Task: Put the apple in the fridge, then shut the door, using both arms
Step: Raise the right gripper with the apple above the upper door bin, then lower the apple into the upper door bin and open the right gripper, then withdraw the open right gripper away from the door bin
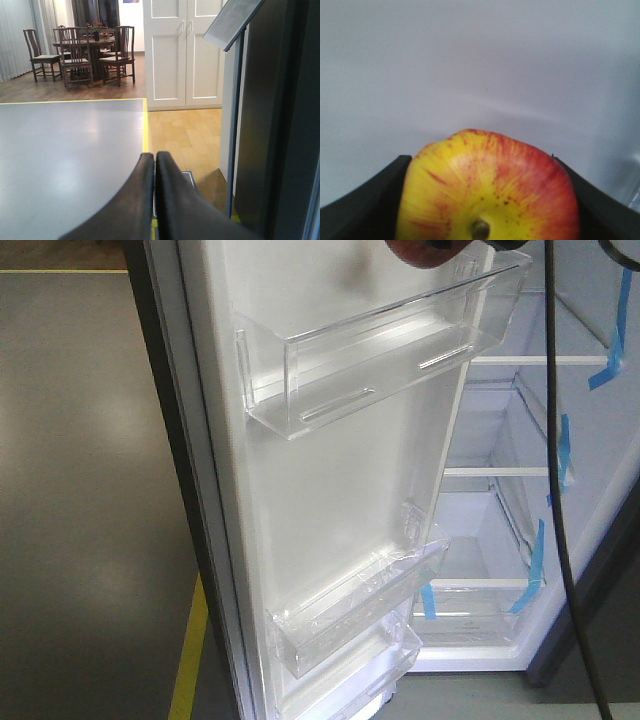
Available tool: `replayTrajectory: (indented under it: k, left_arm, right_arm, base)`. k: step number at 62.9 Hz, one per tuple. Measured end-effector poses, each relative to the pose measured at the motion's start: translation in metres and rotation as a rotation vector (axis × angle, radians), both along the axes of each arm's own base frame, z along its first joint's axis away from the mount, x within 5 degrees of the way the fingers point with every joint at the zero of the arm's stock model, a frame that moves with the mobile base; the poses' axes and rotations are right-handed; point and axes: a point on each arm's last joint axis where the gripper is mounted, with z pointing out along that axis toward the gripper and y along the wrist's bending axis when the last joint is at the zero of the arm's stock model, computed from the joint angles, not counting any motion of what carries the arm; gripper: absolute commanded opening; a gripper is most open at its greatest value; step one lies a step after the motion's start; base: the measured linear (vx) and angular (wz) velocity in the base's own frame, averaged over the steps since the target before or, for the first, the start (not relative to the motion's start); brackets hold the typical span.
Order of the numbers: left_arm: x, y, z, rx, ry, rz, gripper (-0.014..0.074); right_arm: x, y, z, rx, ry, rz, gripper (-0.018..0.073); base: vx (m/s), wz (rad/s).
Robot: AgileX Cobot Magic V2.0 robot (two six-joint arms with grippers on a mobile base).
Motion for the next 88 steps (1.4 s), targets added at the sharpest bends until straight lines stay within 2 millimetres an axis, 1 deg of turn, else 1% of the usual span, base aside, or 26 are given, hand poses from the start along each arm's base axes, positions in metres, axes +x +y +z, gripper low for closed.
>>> replayTrajectory:
  k: [7, 15, 24, 30, 37, 46, 55, 59, 63, 66, 67, 71, 72, 73, 74, 80, 82, 86, 87, 88]
  left_arm:
    - [0.0, 0.0, 0.0, 0.0, 0.0, 0.0, -0.0006]
    - [0.0, 0.0, 0.0, 0.0, 0.0, 0.0, -0.0006]
    - [0.0, 0.0, 0.0, 0.0, 0.0, 0.0, -0.0006]
    - [0.0, 0.0, 0.0, 0.0, 0.0, 0.0, -0.0006]
    - [0.0, 0.0, 0.0, 0.0, 0.0, 0.0, -0.0006]
    - [0.0, 0.0, 0.0, 0.0, 0.0, 0.0, -0.0006]
    - [0.0, 0.0, 0.0, 0.0, 0.0, 0.0, -0.0006]
    - [0.0, 0.0, 0.0, 0.0, 0.0, 0.0, -0.0006]
    - [0.0, 0.0, 0.0, 0.0, 0.0, 0.0, -0.0006]
    - [0.0, 0.0, 0.0, 0.0, 0.0, 0.0, -0.0006]
    - [0.0, 0.0, 0.0, 0.0, 0.0, 0.0, -0.0006]
    - [0.0, 0.0, 0.0, 0.0, 0.0, 0.0, -0.0006]
    - [0.0, 0.0, 0.0, 0.0, 0.0, 0.0, -0.0006]
    - [0.0, 0.0, 0.0, 0.0, 0.0, 0.0, -0.0006]
    - [0.0, 0.0, 0.0, 0.0, 0.0, 0.0, -0.0006]
    - [0.0, 0.0, 0.0, 0.0, 0.0, 0.0, -0.0006]
    - [0.0, 0.0, 0.0, 0.0, 0.0, 0.0, -0.0006]
    - [0.0, 0.0, 0.0, 0.0, 0.0, 0.0, -0.0006]
    - [0.0, 0.0, 0.0, 0.0, 0.0, 0.0, -0.0006]
    - [0.0, 0.0, 0.0, 0.0, 0.0, 0.0, -0.0006]
  right_arm:
    - [0.009, 0.002, -0.01, -0.006, 0.026, 0.0, 0.0454]
    - [0.017, 0.004, -0.02, -0.012, 0.055, 0.0, 0.0541]
    - [0.018, 0.004, -0.02, -0.012, 0.052, -0.001, 0.0619]
    - [0.018, 0.004, -0.019, -0.01, 0.052, -0.001, 0.0632]
    - [0.017, 0.004, -0.018, -0.009, 0.052, 0.0, 0.0628]
    - [0.006, 0.002, -0.008, -0.01, 0.037, 0.012, 0.0608]
    - [-0.017, -0.002, 0.013, -0.005, -0.01, 0.024, 0.0578]
    - [-0.033, -0.005, 0.024, 0.0, -0.04, 0.025, 0.0573]
    - [-0.045, -0.008, 0.025, 0.002, -0.042, 0.028, 0.0571]
    - [-0.06, -0.01, 0.029, 0.008, -0.058, 0.034, 0.0571]
    - [-0.062, -0.01, 0.026, 0.006, -0.052, 0.037, 0.0571]
    - [-0.078, -0.013, 0.022, 0.002, -0.049, 0.051, 0.0571]
    - [-0.081, -0.013, 0.018, -0.002, -0.039, 0.054, 0.0571]
    - [-0.087, -0.015, 0.021, -0.002, -0.054, 0.056, 0.0571]
    - [-0.09, -0.015, 0.017, -0.005, -0.044, 0.06, 0.0571]
    - [-0.113, -0.02, 0.006, -0.018, -0.036, 0.07, 0.0571]
    - [-0.125, -0.022, 0.0, -0.021, -0.029, 0.071, 0.0571]
    - [-0.138, -0.025, -0.009, -0.027, -0.014, 0.073, 0.0571]
    - [-0.144, -0.026, -0.012, -0.028, -0.012, 0.073, 0.0571]
    - [-0.148, -0.027, -0.012, -0.028, -0.019, 0.074, 0.0571]
  base:
    - [0.0, 0.0]
    - [0.0, 0.0]
    - [0.0, 0.0]
    - [0.0, 0.0]
    - [0.0, 0.0]
    - [0.0, 0.0]
    - [0.0, 0.0]
    - [0.0, 0.0]
    - [0.0, 0.0]
    - [0.0, 0.0]
    - [0.0, 0.0]
    - [0.0, 0.0]
    - [0.0, 0.0]
    - [0.0, 0.0]
    - [0.0, 0.0]
    - [0.0, 0.0]
    - [0.0, 0.0]
    - [0.0, 0.0]
    - [0.0, 0.0]
    - [0.0, 0.0]
